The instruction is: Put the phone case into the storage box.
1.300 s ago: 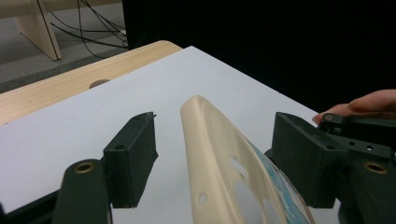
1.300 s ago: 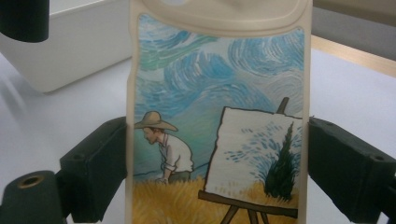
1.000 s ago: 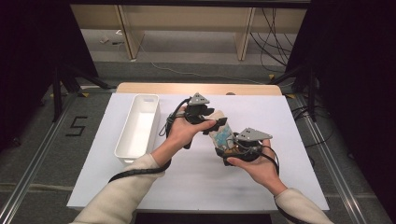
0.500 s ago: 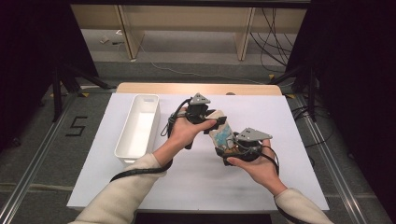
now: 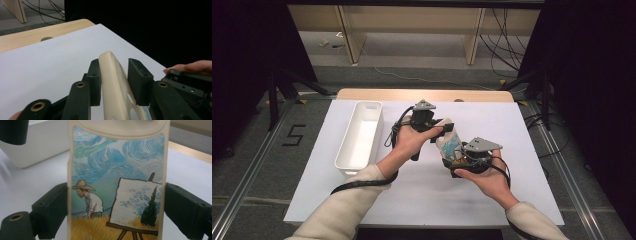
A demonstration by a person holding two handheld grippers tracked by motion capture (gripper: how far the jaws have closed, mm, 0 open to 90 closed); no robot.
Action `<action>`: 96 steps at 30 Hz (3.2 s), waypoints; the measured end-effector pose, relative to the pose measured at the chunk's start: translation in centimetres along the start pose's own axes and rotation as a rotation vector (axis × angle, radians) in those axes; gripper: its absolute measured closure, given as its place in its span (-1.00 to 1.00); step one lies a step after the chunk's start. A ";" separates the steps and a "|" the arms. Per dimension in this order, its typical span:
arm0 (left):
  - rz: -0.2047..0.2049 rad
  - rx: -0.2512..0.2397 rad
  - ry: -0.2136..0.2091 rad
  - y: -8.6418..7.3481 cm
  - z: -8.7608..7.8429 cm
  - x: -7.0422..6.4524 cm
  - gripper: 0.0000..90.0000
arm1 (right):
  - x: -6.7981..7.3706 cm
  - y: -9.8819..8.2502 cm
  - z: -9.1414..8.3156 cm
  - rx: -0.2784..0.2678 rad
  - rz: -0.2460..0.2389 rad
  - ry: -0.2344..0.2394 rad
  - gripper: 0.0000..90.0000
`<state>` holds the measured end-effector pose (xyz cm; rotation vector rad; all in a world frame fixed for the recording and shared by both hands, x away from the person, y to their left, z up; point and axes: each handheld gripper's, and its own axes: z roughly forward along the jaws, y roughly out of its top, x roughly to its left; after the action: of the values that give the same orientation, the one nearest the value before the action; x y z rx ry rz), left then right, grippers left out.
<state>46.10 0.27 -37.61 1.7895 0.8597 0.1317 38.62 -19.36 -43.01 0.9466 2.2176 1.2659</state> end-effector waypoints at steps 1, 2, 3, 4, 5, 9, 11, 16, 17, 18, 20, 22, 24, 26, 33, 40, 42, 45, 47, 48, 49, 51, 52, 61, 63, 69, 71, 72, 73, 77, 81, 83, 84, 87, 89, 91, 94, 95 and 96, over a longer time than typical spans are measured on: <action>-0.004 -0.002 -0.007 0.0 0.0 0.0 0.53 | 0.0 0.0 0.0 0.003 -0.004 0.000 -0.74; -0.007 -0.004 -0.016 0.0 -0.1 -0.1 0.53 | 0.0 0.0 0.0 0.003 -0.004 0.000 -0.74; -0.007 -0.005 -0.027 0.0 -0.1 -0.2 0.57 | 0.1 0.0 0.1 0.005 -0.006 0.000 -0.75; -0.009 -0.007 -0.042 0.0 -0.1 -0.3 0.68 | 0.1 -0.1 0.2 0.018 -0.009 0.002 -0.76; -0.012 -0.009 -0.056 0.0 -0.2 -0.5 0.68 | 0.1 -0.1 0.2 0.018 -0.009 0.002 -0.76; 0.035 -0.014 -0.064 0.1 -0.2 -1.3 0.76 | 0.2 -0.2 0.3 0.020 -0.020 -0.008 -0.78; 0.041 -0.018 -0.073 0.3 -0.3 -1.5 0.76 | 0.2 -0.1 0.3 0.011 -0.017 -0.020 -0.79; 0.087 -0.018 -0.044 0.5 -0.5 -1.2 0.76 | -0.4 0.2 -0.5 -0.028 -0.040 0.000 -0.79; 0.087 -0.015 -0.049 0.5 -0.5 -1.1 0.76 | -0.4 0.2 -0.5 -0.028 -0.040 0.000 -0.79; 0.087 -0.016 -0.049 0.5 -0.5 -1.0 0.76 | -0.5 0.2 -0.6 -0.026 -0.044 0.004 -0.81; 0.102 -0.016 -0.058 0.4 -0.6 -0.8 0.76 | -0.6 0.2 -0.6 -0.023 -0.047 0.007 -0.83; 0.112 -0.010 -0.071 0.4 -0.7 -0.8 0.76 | -0.6 0.2 -0.5 -0.018 -0.047 0.015 -0.84; 0.128 -0.003 -0.085 0.5 -0.9 -0.7 0.76 | -0.7 0.1 -0.5 -0.018 -0.051 0.025 -0.85; 0.147 0.001 -0.099 0.5 -1.1 -0.7 0.76 | -0.8 0.1 -0.6 -0.018 -0.055 0.030 -0.85; 0.198 0.020 -0.158 0.4 -1.5 -0.8 0.76 | -1.2 0.0 -0.6 -0.006 -0.049 0.059 -0.83; 0.238 0.039 -0.213 0.1 -1.7 -1.0 0.76 | -1.2 -0.2 -0.7 0.000 -0.054 0.107 -0.80; 0.245 0.043 -0.223 -0.1 -1.7 -1.0 0.76 | -1.2 -0.2 -0.6 0.004 -0.059 0.116 -0.79; 0.251 0.048 -0.236 -0.2 -1.8 -1.1 0.76 | -1.1 -0.3 -0.5 0.001 -0.060 0.132 -0.76; 0.260 0.055 -0.244 -0.2 -1.8 -1.2 0.76 | -1.0 -0.3 -0.5 0.001 -0.067 0.136 -0.75; 0.265 0.058 -0.249 -0.3 -1.8 -1.2 0.76 | -1.0 -0.3 -0.5 0.003 -0.067 0.143 -0.73; 0.265 0.061 -0.252 -0.3 -1.8 -1.3 0.76 | -1.0 -0.3 -0.5 0.004 -0.068 0.148 -0.73; 0.273 0.065 -0.264 -0.4 -1.8 -1.4 0.76 | -1.0 -0.4 -0.4 0.005 -0.074 0.153 -0.70; 0.275 0.066 -0.268 -0.4 -1.8 -1.5 0.76 | -1.0 -0.4 -0.3 0.005 -0.073 0.158 -0.69; 0.291 0.071 -0.296 -0.3 -1.7 -2.1 0.76 | -0.9 -0.6 -0.1 0.018 -0.091 0.202 -0.65; 0.289 0.069 -0.300 -0.3 -1.7 -2.2 0.76 | -1.0 -0.6 0.0 0.016 -0.091 0.211 -0.64; 0.293 0.070 -0.307 -0.2 -1.6 -2.3 0.76 | -1.1 -0.6 0.0 0.012 -0.094 0.215 -0.45; 0.300 0.071 -0.309 -0.2 -1.6 -2.4 0.76 | -1.2 -0.6 -0.1 0.008 -0.094 0.215 -0.36; 0.303 0.071 -0.310 -0.1 -1.5 -2.4 0.76 | -1.2 -0.6 -0.1 0.007 -0.094 0.216 -0.32; 0.300 0.071 -0.310 -0.1 -1.5 -2.4 0.76 | -1.3 -0.6 -0.1 0.007 -0.095 0.216 -0.29; 0.306 0.072 -0.310 -0.1 -1.4 -2.5 0.76 | -1.3 -0.6 -0.2 0.008 -0.101 0.218 -0.11; 0.309 0.069 -0.309 -0.1 -1.4 -2.5 0.76 | -1.6 -0.6 -0.4 0.008 -0.098 0.220 0.05; 0.306 0.067 -0.312 -0.1 -1.5 -2.5 0.76 | -1.8 -0.6 -0.4 0.009 -0.092 0.223 0.13; 0.306 0.068 -0.314 -0.1 -1.5 -2.5 0.76 | -1.9 -0.5 -0.5 0.009 -0.092 0.222 0.18; 0.308 0.069 -0.315 -0.2 -1.5 -2.5 0.76 | -2.0 -0.6 -0.5 0.017 -0.086 0.226 0.33; 0.310 0.071 -0.316 -0.3 -1.5 -2.5 0.76 | -2.2 -0.6 -0.5 0.022 -0.082 0.231 0.42; 0.311 0.071 -0.318 -0.3 -1.4 -2.4 0.75 | -2.5 -0.5 -0.5 0.034 -0.074 0.244 0.50; 0.317 0.073 -0.325 -0.2 -1.4 -2.4 0.75 | -2.6 -0.5 -0.6 0.039 -0.067 0.243 0.59; 0.318 0.074 -0.328 -0.2 -1.5 -2.4 0.74 | -2.6 -0.6 -0.6 0.037 -0.066 0.245 0.61; 0.320 0.075 -0.329 -0.2 -1.5 -2.4 0.74 | -2.6 -0.5 -0.6 0.038 -0.062 0.246 0.64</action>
<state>43.58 0.01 -36.46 1.9410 0.3455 0.0095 39.83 -21.83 -43.13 0.7632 2.4443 1.3800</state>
